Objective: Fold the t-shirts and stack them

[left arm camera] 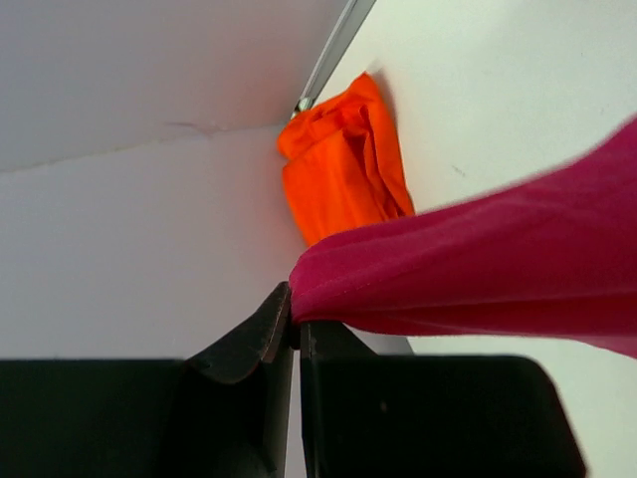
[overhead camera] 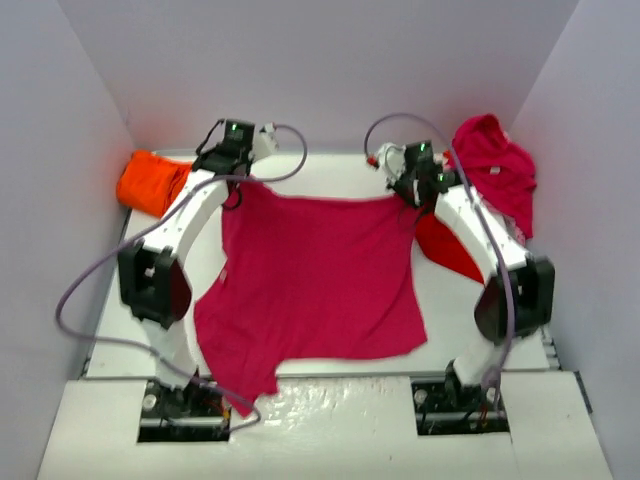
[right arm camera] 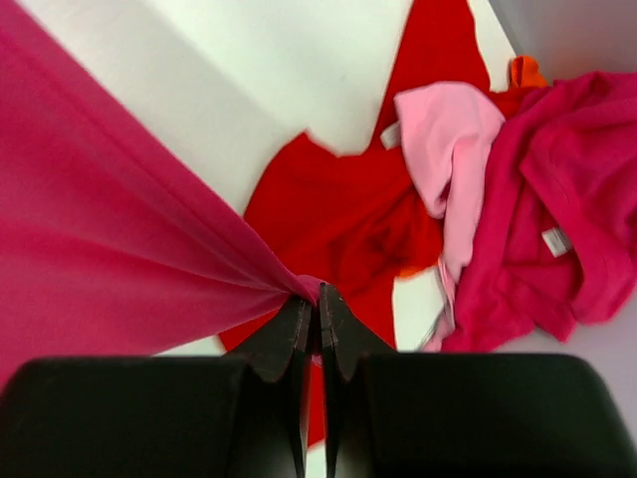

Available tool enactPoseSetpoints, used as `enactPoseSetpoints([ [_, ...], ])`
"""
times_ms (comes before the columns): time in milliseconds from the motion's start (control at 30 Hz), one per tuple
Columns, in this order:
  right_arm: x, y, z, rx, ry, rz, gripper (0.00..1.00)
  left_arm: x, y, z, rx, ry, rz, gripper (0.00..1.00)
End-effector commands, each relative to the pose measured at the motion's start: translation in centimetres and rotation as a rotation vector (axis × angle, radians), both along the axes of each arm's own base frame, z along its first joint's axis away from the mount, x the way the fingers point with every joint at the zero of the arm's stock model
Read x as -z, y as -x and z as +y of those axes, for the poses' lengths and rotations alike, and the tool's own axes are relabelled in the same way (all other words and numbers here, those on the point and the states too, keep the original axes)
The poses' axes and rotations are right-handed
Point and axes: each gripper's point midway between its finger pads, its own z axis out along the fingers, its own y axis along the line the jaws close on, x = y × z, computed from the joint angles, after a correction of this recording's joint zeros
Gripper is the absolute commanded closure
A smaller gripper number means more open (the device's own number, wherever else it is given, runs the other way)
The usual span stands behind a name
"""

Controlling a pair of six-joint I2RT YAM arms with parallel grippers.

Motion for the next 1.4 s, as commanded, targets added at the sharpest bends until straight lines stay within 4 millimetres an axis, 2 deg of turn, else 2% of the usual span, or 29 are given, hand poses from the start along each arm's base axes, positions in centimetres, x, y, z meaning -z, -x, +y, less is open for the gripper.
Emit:
enactPoseSetpoints([
  [0,1.8,-7.9,-3.3,0.121,-0.012,-0.069,1.0,-5.7,-5.6,2.8,-0.052,0.037,-0.279,1.0],
  [33,3.1,-8.7,-3.7,0.139,-0.002,-0.052,1.0,-5.1,-6.6,3.2,-0.058,0.037,-0.281,1.0],
  [100,4.1,-10.3,-4.4,0.167,0.019,-0.051,1.0,-4.2,-8.2,4.1,-0.071,0.03,-0.282,1.0],
  [200,4.1,-12.4,-4.7,0.195,0.038,-0.077,1.0,-1.8,-10.3,5.5,-0.089,-0.019,-0.264,1.0],
  [267,4.6,-13.1,-4.6,0.198,0.05,-0.077,1.0,-1.7,-11.1,5.7,-0.087,-0.031,-0.276,1.0],
  [333,4.2,-13.6,-4.3,0.201,0.042,-0.092,1.0,-1.5,-11.7,5.7,-0.088,-0.043,-0.292,1.0],
  [433,2.4,-14.3,-3.3,0.198,0.023,-0.135,1.0,-1.6,-12.3,5.9,-0.112,-0.073,-0.313,1.0],
  [533,0.8,-13.9,-2.2,0.183,0.025,-0.163,1.0,-2.8,-12.0,6.2,-0.132,-0.093,-0.326,1.0],
  [633,-0.1,-12.6,-1.3,0.156,0.051,-0.167,1.0,-5.2,-10.4,6.5,-0.123,-0.103,-0.351,1.0],
  [700,-0.7,-11.5,-0.6,0.136,0.062,-0.165,1.0,-4.2,-9.6,6.4,-0.106,-0.114,-0.316,1.0],
  [733,-1.3,-10.7,-0.3,0.129,0.067,-0.17,1.0,-4.3,-8.5,6.4,-0.096,-0.114,-0.301,1.0],
  [767,-0.8,-9.8,-0.1,0.119,0.078,-0.152,1.0,-4.2,-7.7,6.2,-0.081,-0.113,-0.283,1.0],
  [900,-1.4,-6.5,1.9,0.067,0.066,-0.134,1.0,-2.4,-3.9,6.2,-0.069,-0.128,-0.196,1.0],
  [967,0.3,-4.0,3.0,0.029,0.075,-0.08,1.0,-2.5,-1.4,5.9,-0.061,-0.127,-0.176,1.0],
  [1100,1.5,-0.3,3.0,0.012,0.096,-0.009,1.0,0.5,2.8,5.4,-0.024,-0.128,-0.048,1.0],
  [1133,2.2,0.7,2.9,0.008,0.1,0.037,0.98,1.2,3.8,5.2,-0.017,-0.121,-0.004,0.96],
  [1167,2.8,1.6,2.9,0.003,0.101,0.077,0.85,1.9,4.9,4.9,-0.01,-0.104,0.042,0.85],
  [1200,3.2,2.4,2.9,-0.002,0.099,0.111,0.62,2.6,6.1,4.7,-0.004,-0.078,0.088,0.65],
  [1233,3.7,3.3,2.9,-0.011,0.094,0.147,0.48,3.1,7.1,4.4,0.001,-0.045,0.126,0.39],
  [1267,4.1,4.4,2.9,-0.025,0.086,0.185,0.44,3.3,8.0,4.1,0.006,-0.005,0.155,0.08],
  [1300,4.4,5.2,3.1,-0.041,0.074,0.211,0.37,3.1,8.9,4.0,-0.001,0.043,0.172,0.03],
  [1333,4.6,6.0,3.3,-0.057,0.061,0.235,0.31,2.8,9.8,4.0,-0.012,0.092,0.187,0.03],
  [1367,4.5,6.7,3.3,-0.076,0.055,0.248,0.29,2.5,10.0,3.7,-0.004,0.13,0.189,0.03],
])
